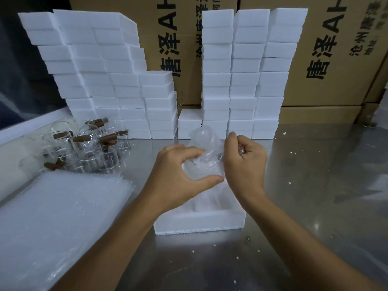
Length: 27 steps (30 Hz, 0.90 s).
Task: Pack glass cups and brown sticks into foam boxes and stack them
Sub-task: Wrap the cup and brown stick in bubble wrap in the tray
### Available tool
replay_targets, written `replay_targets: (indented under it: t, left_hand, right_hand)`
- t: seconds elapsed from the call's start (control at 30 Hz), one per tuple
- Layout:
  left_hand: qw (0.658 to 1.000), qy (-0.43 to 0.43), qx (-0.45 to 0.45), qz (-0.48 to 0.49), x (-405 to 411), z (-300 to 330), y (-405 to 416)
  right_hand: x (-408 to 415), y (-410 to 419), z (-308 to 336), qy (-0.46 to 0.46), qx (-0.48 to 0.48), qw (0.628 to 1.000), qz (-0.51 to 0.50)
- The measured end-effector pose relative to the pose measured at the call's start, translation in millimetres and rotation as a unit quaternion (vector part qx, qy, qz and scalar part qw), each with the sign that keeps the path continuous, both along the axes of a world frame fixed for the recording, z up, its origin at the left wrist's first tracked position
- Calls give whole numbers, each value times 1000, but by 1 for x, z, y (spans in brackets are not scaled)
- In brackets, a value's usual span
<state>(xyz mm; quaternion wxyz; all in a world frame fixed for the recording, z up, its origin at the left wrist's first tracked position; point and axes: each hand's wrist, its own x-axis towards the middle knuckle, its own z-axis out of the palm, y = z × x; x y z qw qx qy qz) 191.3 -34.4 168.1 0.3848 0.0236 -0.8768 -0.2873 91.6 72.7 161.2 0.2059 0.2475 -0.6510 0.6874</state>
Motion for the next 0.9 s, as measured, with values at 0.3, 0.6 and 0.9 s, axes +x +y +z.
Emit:
replay_targets:
  t: [0.3,0.6,0.9]
  left_hand:
    - [974,-130,87,-165,4,12,-6]
    - [973,-79,114,-183,3,8,-6]
    - [957,111,267,-9,-16,-14,13]
  right_hand:
    - [12,-4,3,86,-43,995,10]
    - [14,-7,3,41,-66,996,42]
    - [3,-5,3,-186,-103,947,240]
